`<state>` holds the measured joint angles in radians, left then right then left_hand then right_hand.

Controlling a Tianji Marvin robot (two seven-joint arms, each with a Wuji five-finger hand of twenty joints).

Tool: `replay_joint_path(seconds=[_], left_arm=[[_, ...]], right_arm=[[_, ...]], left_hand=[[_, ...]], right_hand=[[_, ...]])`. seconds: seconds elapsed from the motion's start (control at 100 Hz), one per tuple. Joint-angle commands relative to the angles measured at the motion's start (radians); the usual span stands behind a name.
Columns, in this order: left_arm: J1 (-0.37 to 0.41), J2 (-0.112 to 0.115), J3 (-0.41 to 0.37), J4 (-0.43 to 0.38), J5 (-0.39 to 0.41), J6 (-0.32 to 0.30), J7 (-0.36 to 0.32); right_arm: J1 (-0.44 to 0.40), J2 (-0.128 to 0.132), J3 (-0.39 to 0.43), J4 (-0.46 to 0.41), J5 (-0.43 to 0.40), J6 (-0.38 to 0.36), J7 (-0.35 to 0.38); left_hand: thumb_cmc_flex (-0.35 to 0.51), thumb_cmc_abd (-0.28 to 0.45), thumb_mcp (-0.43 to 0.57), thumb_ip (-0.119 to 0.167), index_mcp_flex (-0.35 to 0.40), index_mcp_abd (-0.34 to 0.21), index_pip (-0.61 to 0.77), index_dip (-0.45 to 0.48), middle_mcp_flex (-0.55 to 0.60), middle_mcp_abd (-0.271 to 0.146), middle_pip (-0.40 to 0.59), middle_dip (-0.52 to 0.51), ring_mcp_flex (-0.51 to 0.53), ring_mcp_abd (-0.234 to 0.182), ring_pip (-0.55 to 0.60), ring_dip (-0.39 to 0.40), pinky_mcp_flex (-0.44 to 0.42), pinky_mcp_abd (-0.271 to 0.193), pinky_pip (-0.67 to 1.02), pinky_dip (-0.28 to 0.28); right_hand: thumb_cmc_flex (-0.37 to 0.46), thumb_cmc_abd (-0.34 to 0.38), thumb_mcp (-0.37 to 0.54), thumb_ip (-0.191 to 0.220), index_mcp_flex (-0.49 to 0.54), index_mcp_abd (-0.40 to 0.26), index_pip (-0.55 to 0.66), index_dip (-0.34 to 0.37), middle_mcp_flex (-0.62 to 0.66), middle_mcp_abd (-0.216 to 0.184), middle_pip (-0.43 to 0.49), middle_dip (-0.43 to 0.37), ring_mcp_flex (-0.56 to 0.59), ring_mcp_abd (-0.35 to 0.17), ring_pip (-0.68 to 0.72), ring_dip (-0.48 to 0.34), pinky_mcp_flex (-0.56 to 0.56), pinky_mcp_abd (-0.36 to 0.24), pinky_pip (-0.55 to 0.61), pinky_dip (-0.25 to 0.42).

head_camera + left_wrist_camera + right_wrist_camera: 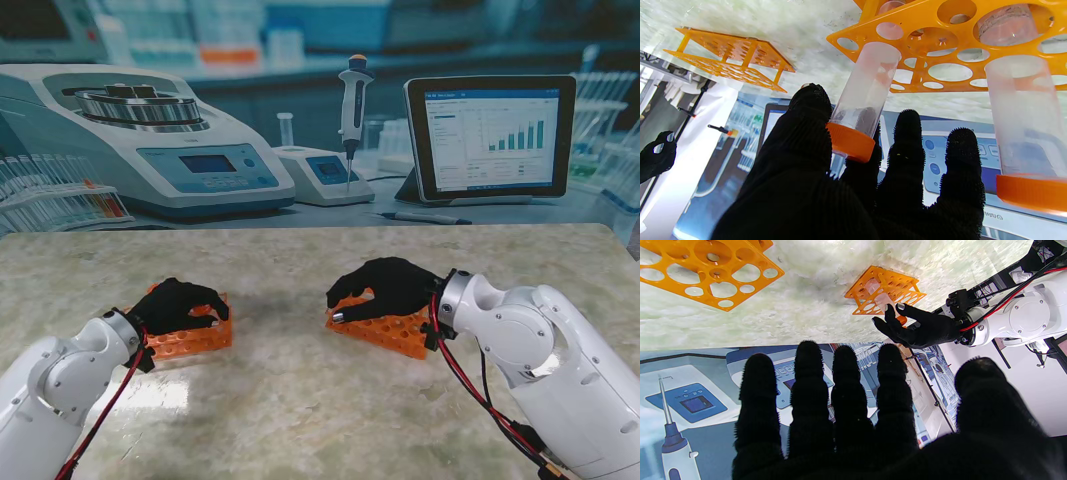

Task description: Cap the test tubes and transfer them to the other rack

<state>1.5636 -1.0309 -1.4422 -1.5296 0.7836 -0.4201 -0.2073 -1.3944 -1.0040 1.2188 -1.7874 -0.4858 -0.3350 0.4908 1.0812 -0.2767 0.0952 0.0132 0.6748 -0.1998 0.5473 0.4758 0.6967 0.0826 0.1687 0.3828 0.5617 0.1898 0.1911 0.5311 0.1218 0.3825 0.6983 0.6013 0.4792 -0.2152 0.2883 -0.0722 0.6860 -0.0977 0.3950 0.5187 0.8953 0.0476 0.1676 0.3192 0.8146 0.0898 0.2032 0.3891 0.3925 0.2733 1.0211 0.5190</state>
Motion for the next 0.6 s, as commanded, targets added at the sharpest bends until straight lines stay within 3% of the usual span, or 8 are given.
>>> replay_joint_path(seconds=[0.0,0.3,0.59], left_arm=[[0.005,0.003,-0.009,-0.018,0.009,0.002,-0.007],[0.018,0.002,-0.032,-0.045,0.029,-0.004,-0.001],[0.027,-0.002,-0.038,-0.074,0.009,-0.020,0.010]], right_arm=[[-0.008,0.001,0.000,0.000,-0.001,0.001,0.004],[-0.010,0.001,0.004,-0.003,0.000,-0.001,0.006],[-0.026,0.001,0.025,-0.013,-0.002,-0.006,0.004]], left_hand=[[-0.002,0.032,-0.019,0.025,-0.009,-0.008,-0.039,-0.028,-0.040,-0.021,-0.030,-0.041,-0.048,0.028,-0.043,-0.060,-0.038,0.041,-0.077,-0.067],[-0.034,0.053,-0.029,0.023,-0.031,0.019,-0.136,-0.082,-0.085,-0.007,-0.081,-0.167,-0.164,0.049,-0.116,-0.222,-0.137,0.020,-0.372,-0.231],[-0.093,0.101,-0.039,0.021,-0.073,0.071,-0.214,-0.128,-0.131,0.001,-0.104,-0.211,-0.202,0.050,-0.135,-0.261,-0.146,0.008,-0.483,-0.269]], right_hand=[[0.012,0.051,-0.016,0.025,0.007,0.003,-0.004,0.007,-0.013,-0.015,-0.001,0.006,-0.031,-0.002,0.001,-0.007,-0.016,0.029,0.008,0.011],[0.010,0.052,-0.016,0.025,0.004,0.001,-0.005,0.007,-0.014,-0.015,-0.001,0.006,-0.033,-0.001,0.001,-0.008,-0.016,0.027,0.008,0.012],[0.009,0.052,-0.015,0.025,0.002,0.000,-0.006,0.006,-0.015,-0.017,-0.001,0.006,-0.035,-0.001,0.000,-0.008,-0.017,0.028,0.008,0.012]])
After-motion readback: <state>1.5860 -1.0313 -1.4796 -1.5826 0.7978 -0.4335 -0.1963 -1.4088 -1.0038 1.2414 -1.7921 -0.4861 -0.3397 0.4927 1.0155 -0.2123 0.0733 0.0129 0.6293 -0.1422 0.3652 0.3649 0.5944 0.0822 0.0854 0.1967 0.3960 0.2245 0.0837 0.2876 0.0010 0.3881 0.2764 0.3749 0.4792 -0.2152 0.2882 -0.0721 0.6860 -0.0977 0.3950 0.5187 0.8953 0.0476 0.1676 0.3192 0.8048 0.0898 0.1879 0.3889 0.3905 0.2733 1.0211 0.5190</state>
